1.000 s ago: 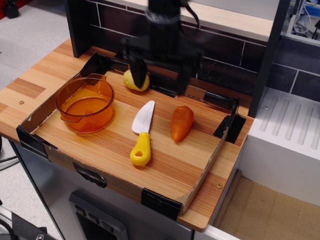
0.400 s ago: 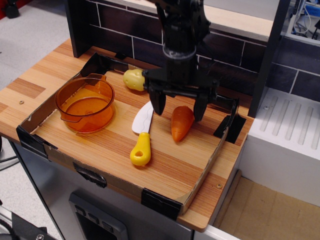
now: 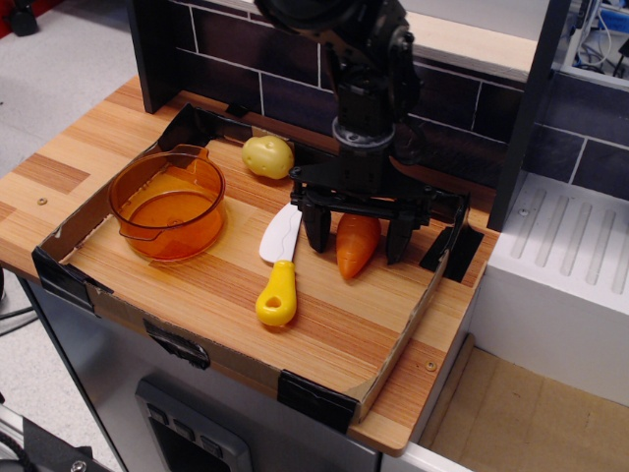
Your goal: Put carrot in pot
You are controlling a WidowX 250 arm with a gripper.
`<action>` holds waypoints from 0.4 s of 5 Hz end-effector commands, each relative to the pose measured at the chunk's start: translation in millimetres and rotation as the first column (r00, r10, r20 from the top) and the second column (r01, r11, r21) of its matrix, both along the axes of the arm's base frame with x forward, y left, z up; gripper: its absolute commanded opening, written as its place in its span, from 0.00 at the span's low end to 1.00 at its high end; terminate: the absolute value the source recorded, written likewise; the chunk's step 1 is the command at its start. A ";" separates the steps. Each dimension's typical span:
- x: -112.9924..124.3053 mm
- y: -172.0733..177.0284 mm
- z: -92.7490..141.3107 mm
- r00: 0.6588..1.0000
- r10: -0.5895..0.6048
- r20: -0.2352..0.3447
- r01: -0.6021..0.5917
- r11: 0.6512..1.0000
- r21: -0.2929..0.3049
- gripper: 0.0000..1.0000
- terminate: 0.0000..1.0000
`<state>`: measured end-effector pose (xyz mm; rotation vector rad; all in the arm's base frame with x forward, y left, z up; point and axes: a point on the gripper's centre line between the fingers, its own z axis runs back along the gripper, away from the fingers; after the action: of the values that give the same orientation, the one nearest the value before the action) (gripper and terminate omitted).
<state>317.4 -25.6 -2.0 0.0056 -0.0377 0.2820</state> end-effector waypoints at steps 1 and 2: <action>5.7 -3.3 20.7 0.998 -0.024 0.056 0.025 0.999 -0.028 0.00 0.00; 4.1 1.6 51.1 0.994 -0.007 0.112 0.011 0.999 -0.036 0.00 0.00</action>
<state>316.6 -22.7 34.2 -0.0392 -0.0912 0.2768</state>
